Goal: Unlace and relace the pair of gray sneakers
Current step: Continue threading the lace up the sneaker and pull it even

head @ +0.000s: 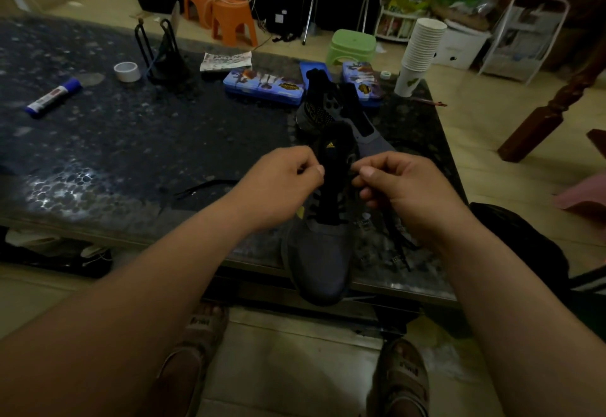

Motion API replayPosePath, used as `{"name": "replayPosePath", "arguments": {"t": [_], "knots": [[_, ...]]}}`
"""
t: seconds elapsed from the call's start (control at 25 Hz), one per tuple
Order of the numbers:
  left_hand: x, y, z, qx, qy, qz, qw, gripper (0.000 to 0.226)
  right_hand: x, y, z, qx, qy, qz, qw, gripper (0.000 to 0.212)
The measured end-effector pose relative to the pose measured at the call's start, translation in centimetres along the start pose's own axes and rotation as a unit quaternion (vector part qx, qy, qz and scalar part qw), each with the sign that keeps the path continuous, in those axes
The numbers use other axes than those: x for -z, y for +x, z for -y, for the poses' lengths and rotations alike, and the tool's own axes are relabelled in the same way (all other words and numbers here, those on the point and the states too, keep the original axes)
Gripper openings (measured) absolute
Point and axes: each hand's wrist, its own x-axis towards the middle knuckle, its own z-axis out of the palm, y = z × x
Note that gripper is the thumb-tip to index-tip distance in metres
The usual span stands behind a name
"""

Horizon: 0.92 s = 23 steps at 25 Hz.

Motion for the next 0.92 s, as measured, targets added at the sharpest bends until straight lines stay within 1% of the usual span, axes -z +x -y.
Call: {"name": "replayPosePath", "arguments": {"t": [0.08, 0.16, 0.2, 0.28, 0.36, 0.48, 0.56, 0.64, 0.68, 0.76, 0.84, 0.92], "knots": [[-0.7, -0.3, -0.4, -0.014, 0.000, 0.023, 1.000, 0.011, -0.9, 0.1, 0.1, 0.013, -0.027, 0.024, 0.999, 0.015], [-1.0, -0.5, -0.6, -0.027, 0.006, 0.036, 0.999, 0.018, -1.7, 0.1, 0.1, 0.025, -0.048, 0.028, 0.998, 0.015], [-1.1, -0.4, -0.5, -0.032, 0.011, 0.037, 0.999, 0.018, -1.9, 0.2, 0.1, 0.026, -0.051, 0.027, 0.998, 0.015], [-1.1, -0.1, -0.2, -0.027, 0.000, 0.016, 1.000, 0.009, -2.1, 0.3, 0.0, 0.018, -0.048, 0.011, 0.999, 0.014], [-0.8, 0.2, 0.0, -0.010, -0.061, -0.004, 0.998, 0.014, -2.3, 0.2, 0.0, 0.012, -0.032, 0.002, 0.999, 0.014], [-0.2, 0.5, -0.2, 0.008, -0.179, 0.006, 0.984, 0.015, -2.5, -0.2, 0.2, 0.046, -0.064, 0.020, 0.997, 0.011], [0.1, 0.7, 0.1, 0.011, -0.203, 0.005, 0.979, 0.015, -2.3, -0.1, 0.2, 0.055, -0.097, 0.006, 0.994, 0.015], [0.2, 0.8, 0.4, 0.010, -0.203, 0.005, 0.979, 0.015, -2.4, -0.1, 0.2, 0.033, -0.097, 0.012, 0.995, 0.021], [0.1, 0.8, 0.5, 0.008, -0.202, 0.005, 0.979, 0.015, -2.7, 0.0, 0.2, 0.011, -0.066, 0.028, 0.997, 0.023], [0.1, 0.8, 0.6, 0.004, -0.195, -0.005, 0.981, 0.016, -3.3, 0.0, 0.4, -0.022, 0.020, 0.054, 0.998, 0.019], [0.3, 1.0, 0.7, 0.002, -0.179, -0.022, 0.984, 0.017, -3.4, 0.3, 0.5, -0.008, 0.041, 0.024, 0.999, 0.012], [0.4, 0.9, 0.8, -0.012, -0.117, -0.016, 0.993, 0.017, -3.1, 0.7, 0.5, 0.021, 0.021, -0.020, 0.999, 0.011]]}}
